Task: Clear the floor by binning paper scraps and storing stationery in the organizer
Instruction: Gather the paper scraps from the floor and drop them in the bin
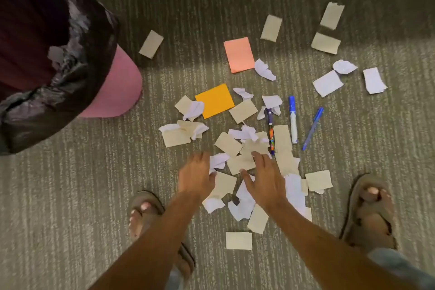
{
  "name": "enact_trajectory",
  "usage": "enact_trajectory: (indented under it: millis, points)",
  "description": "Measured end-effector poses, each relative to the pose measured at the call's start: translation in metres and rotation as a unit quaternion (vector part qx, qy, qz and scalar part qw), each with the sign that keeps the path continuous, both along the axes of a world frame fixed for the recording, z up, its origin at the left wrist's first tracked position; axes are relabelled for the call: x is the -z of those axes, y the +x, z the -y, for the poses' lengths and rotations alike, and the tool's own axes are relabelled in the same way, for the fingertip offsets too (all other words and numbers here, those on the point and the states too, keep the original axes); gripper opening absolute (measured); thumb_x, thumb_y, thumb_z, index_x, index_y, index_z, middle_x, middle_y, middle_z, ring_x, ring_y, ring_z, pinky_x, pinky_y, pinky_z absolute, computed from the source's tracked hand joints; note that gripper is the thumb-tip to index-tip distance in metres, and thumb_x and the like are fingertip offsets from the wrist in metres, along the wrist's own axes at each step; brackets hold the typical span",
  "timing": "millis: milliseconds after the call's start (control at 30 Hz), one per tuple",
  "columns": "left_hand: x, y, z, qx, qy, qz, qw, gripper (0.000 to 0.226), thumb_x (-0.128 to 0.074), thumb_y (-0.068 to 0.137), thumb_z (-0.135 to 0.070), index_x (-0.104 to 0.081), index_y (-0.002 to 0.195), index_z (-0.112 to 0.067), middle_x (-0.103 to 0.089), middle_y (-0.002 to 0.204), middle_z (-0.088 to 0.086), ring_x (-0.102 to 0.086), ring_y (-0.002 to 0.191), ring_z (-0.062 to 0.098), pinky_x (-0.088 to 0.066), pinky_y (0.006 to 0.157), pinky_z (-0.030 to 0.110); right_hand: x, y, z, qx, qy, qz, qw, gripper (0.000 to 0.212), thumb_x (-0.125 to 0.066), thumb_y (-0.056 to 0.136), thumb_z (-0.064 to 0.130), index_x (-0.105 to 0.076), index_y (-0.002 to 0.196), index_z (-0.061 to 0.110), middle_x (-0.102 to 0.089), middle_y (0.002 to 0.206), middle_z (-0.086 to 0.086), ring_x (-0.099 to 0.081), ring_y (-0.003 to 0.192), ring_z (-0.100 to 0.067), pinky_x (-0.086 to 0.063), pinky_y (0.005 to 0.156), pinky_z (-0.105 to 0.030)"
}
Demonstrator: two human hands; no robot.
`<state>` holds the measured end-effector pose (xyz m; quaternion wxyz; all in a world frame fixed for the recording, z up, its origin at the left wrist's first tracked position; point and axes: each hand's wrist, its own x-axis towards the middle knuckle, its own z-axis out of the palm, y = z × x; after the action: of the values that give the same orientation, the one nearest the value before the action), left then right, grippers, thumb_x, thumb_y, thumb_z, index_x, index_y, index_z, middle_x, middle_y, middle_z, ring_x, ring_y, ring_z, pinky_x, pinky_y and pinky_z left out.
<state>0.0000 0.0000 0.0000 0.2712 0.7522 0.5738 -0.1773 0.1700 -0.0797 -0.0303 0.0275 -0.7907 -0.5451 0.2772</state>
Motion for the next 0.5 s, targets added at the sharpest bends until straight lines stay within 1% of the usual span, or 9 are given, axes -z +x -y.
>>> enact_trajectory:
  millis: [67,133,200,267,300,367,433,500]
  points:
    - [0.009,0.007,0.0,-0.01,0.006,0.018,1.0,0.044,-0.061,0.088,-0.035,-0.044,0.124,-0.017,-0.053,0.122,0.003,-0.055,0.108,0.024,-0.05,0.073,0.035,0.005,-0.003,-0.005,0.057,0.013,-0.008,0.998,0.054,-0.066,0.086,0.04,-0.051,0.129,0.012,-0.061,0.117,-0.01,-0.058,0.106,-0.033,-0.054,0.076,-0.043]
    - [0.016,0.016,-0.001,-0.005,0.017,0.029,0.999,0.048,-0.061,0.088,-0.034,-0.041,0.13,-0.02,-0.053,0.124,0.003,-0.054,0.112,0.023,-0.05,0.075,0.035,0.009,-0.007,-0.008,0.087,0.004,-0.012,0.996,0.054,-0.07,0.084,0.037,-0.051,0.128,0.012,-0.061,0.116,-0.01,-0.059,0.105,-0.034,-0.053,0.078,-0.043]
    - [0.024,0.024,-0.002,-0.02,0.019,0.033,0.999,0.045,-0.061,0.089,-0.03,-0.044,0.13,-0.021,-0.056,0.121,0.004,-0.056,0.109,0.024,-0.05,0.076,0.036,0.017,-0.008,-0.01,0.106,0.007,-0.023,0.994,0.054,-0.075,0.081,0.031,-0.052,0.125,0.011,-0.062,0.116,-0.011,-0.061,0.102,-0.034,-0.053,0.078,-0.043]
    - [0.031,0.027,-0.006,-0.056,0.028,0.045,0.997,0.034,-0.06,0.091,-0.023,-0.053,0.124,-0.019,-0.06,0.116,0.006,-0.06,0.104,0.026,-0.05,0.075,0.037,0.024,-0.006,-0.011,0.14,0.022,-0.051,0.989,0.052,-0.078,0.078,0.024,-0.053,0.122,0.01,-0.063,0.111,-0.01,-0.065,0.091,-0.03,-0.054,0.076,-0.039]
    - [0.033,0.027,-0.007,-0.082,0.024,0.055,0.995,0.029,-0.06,0.091,-0.019,-0.058,0.12,-0.018,-0.062,0.113,0.007,-0.062,0.101,0.027,-0.051,0.075,0.038,0.025,-0.006,-0.013,0.167,0.027,-0.083,0.982,0.051,-0.079,0.077,0.02,-0.053,0.12,0.01,-0.064,0.106,-0.006,-0.066,0.081,-0.025,-0.053,0.073,-0.036]
    - [0.036,0.025,-0.008,-0.157,0.003,0.087,0.984,0.023,-0.06,0.09,-0.014,-0.064,0.113,-0.015,-0.067,0.108,0.009,-0.064,0.099,0.029,-0.054,0.077,0.039,0.023,-0.005,-0.015,0.222,0.029,-0.157,0.962,0.046,-0.079,0.077,0.013,-0.055,0.116,0.011,-0.062,0.087,0.004,-0.059,0.063,-0.014,-0.051,0.067,-0.031]
    - [0.035,0.018,-0.008,-0.237,-0.024,0.115,0.964,0.018,-0.063,0.088,-0.015,-0.067,0.105,-0.012,-0.069,0.104,0.01,-0.065,0.096,0.03,-0.053,0.077,0.037,0.019,-0.004,-0.014,0.265,0.016,-0.22,0.939,0.036,-0.077,0.078,0.009,-0.059,0.109,0.011,-0.06,0.076,0.009,-0.054,0.056,-0.006,-0.05,0.062,-0.027]
    - [0.031,0.011,-0.007,-0.285,-0.041,0.134,0.948,0.008,-0.064,0.087,-0.016,-0.067,0.093,-0.012,-0.07,0.093,0.008,-0.064,0.089,0.029,-0.046,0.069,0.031,0.011,0.0,-0.011,0.288,0.002,-0.261,0.922,0.023,-0.076,0.08,0.008,-0.065,0.1,0.008,-0.063,0.074,0.007,-0.055,0.056,-0.003,-0.049,0.061,-0.019]
